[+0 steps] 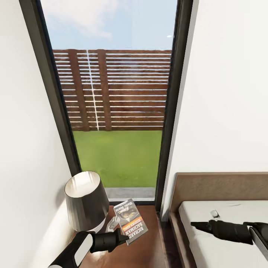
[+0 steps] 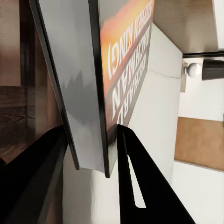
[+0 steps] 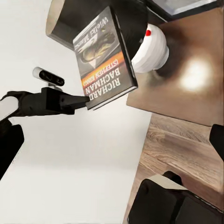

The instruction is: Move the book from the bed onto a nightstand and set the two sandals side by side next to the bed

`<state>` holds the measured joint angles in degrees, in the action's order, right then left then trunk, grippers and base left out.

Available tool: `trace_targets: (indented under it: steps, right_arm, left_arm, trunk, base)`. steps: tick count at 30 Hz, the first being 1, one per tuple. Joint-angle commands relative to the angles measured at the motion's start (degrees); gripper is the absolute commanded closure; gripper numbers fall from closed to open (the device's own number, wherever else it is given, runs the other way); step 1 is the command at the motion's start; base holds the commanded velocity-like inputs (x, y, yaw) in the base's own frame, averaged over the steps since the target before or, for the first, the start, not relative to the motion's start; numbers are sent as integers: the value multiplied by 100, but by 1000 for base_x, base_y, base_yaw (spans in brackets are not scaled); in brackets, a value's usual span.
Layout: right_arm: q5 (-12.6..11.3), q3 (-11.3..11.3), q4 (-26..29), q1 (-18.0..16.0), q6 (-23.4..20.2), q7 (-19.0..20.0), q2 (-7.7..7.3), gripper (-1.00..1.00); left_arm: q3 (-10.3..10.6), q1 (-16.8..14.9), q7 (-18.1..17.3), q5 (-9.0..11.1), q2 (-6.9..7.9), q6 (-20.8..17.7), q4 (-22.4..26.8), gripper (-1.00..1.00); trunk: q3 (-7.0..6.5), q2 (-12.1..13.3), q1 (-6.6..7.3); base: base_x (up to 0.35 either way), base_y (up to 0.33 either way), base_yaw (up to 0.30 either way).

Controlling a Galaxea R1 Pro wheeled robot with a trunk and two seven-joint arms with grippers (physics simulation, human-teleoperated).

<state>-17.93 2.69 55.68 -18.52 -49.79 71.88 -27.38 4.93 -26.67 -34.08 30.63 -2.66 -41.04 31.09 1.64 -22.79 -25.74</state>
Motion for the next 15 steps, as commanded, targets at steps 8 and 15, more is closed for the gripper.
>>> trace_targets:
  steps: [8, 15]
  right_arm:
    - [-26, 462, 517, -3, -388, 10, -122, -100]
    - [-34, 486, 540, -3, -399, 10, -119, -100]
  left_arm:
    - [-2, -5, -1, 31, 2, -27, -1, 100]
    - [-16, -5, -2, 31, 11, -27, 3, 100]
  trunk:
    - [14, -13, -4]
    - [140, -293, -158]
  base:
    - [0, 0, 0]
    - [0, 0, 0]
